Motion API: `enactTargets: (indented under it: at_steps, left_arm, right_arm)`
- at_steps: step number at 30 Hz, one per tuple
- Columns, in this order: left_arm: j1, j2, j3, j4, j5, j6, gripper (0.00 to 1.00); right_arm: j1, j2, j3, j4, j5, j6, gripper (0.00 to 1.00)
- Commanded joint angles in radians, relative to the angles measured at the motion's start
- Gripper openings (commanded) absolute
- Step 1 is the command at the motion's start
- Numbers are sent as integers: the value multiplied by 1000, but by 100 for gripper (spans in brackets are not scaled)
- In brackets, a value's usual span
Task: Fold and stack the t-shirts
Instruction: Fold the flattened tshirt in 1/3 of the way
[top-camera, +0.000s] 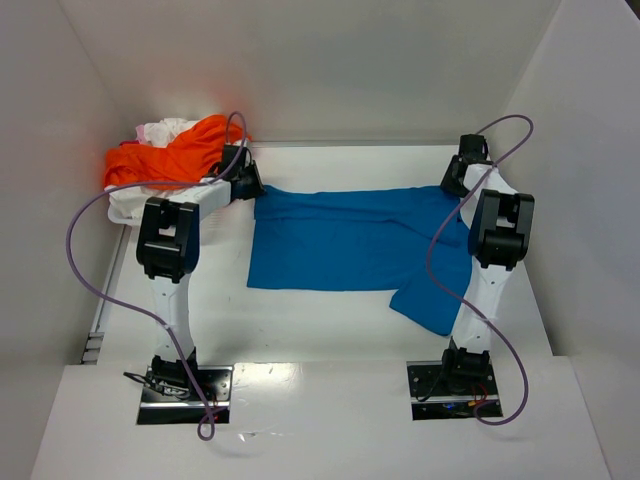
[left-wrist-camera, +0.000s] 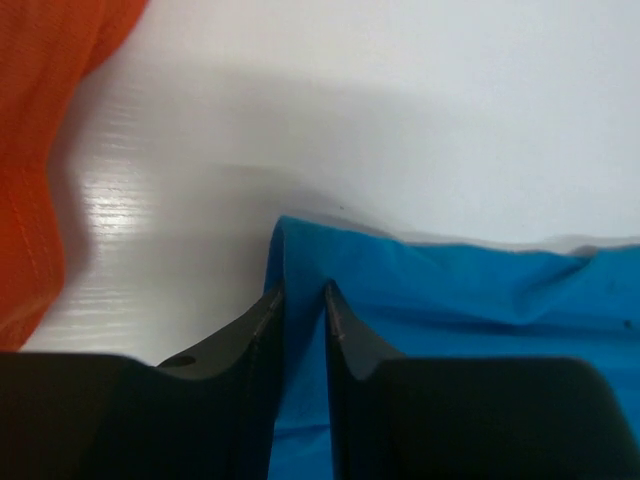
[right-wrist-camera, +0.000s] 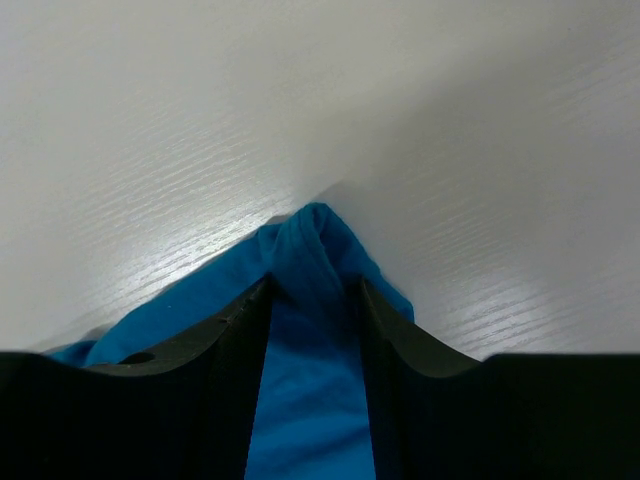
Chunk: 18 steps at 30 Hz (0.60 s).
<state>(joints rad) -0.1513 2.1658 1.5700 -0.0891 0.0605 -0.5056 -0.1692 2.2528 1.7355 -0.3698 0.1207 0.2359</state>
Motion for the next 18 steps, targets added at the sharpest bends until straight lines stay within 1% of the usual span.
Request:
enactTargets:
  at_steps: [1,4,7,10,11,12,14,15,16,18]
  left_arm:
    - [4,17,-19,95,-80,-40,29]
    - [4,17,-28,95,-111,-60,31]
    - [13,28,-16,106,-111,-97,34]
    - [13,40,8,85,-102,-108,34]
    - [13,49,9,84,-90,-108,34]
    - [13,49,9,84,-90,-108,34]
    - [13,49,9,84,-90,-108,34]
    - [13,49,9,84,-90,-108,32]
    - [13,49,9,84,-90,-108,30]
    - [13,58,9,94,-80,-108,23]
  right_arm:
    - [-7,22,56,6,25,-21,46]
    - [-7,22,56,15,25,-21,46]
    - [-7,31,76,15,25,-12,44]
    - [-7,40,96,15,5,-12,36]
    - [-7,51,96,15,5,-12,29]
    - [-7,51,105,15,-6,-12,26]
    - [-7,62,117,15,-15,-3,22]
    - [-7,73,118,6,-15,-3,14]
    - [-7,73,130,6,-15,-3,9]
    - [-7,73,140,6,-15,-3,3]
